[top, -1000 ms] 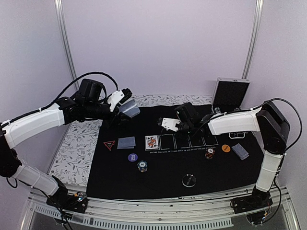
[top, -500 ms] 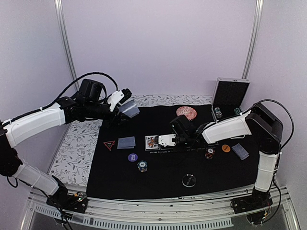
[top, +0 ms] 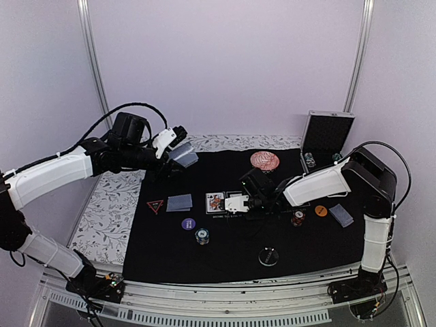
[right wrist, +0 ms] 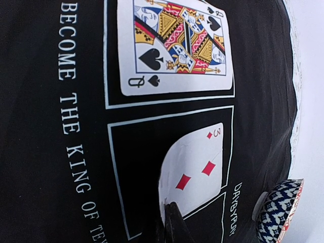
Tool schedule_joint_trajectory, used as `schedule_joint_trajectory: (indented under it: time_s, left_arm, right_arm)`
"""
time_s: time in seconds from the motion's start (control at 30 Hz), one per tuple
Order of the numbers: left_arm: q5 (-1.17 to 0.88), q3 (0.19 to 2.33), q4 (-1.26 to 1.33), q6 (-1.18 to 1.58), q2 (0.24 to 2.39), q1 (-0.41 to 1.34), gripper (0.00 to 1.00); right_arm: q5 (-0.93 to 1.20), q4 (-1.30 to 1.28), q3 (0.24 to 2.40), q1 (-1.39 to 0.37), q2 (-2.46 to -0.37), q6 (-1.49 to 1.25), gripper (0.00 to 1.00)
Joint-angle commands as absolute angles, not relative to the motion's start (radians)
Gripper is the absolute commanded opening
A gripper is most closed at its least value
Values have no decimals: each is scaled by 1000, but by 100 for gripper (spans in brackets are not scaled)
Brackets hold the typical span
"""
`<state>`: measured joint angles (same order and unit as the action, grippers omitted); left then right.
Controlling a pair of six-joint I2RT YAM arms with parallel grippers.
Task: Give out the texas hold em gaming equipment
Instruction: Flop the poker card in the community card area.
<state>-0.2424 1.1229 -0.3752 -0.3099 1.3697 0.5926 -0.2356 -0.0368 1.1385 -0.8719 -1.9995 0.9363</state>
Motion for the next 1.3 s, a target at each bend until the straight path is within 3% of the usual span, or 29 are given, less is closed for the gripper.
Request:
schedule_joint_trajectory:
  time_s: [0.0, 0.83, 1.07, 1.27]
  left_arm:
    - [-252, 1144, -358, -310, 1371, 582, 52]
    - [-253, 1144, -357, -312, 1365, 580, 52]
    - [-253, 1145, -357, -313, 1364, 577, 52]
    - [-253, 1146, -357, -312, 1363, 569, 52]
  right_arm:
    - [-220, -44, 1153, -878, -2034, 954, 2]
    - [-235, -44, 1171, -873, -2055, 953, 3]
    - [-264, -111, 1173, -878, -2057, 962, 24]
    - [-239, -130, 1158, -896, -2023, 936, 28]
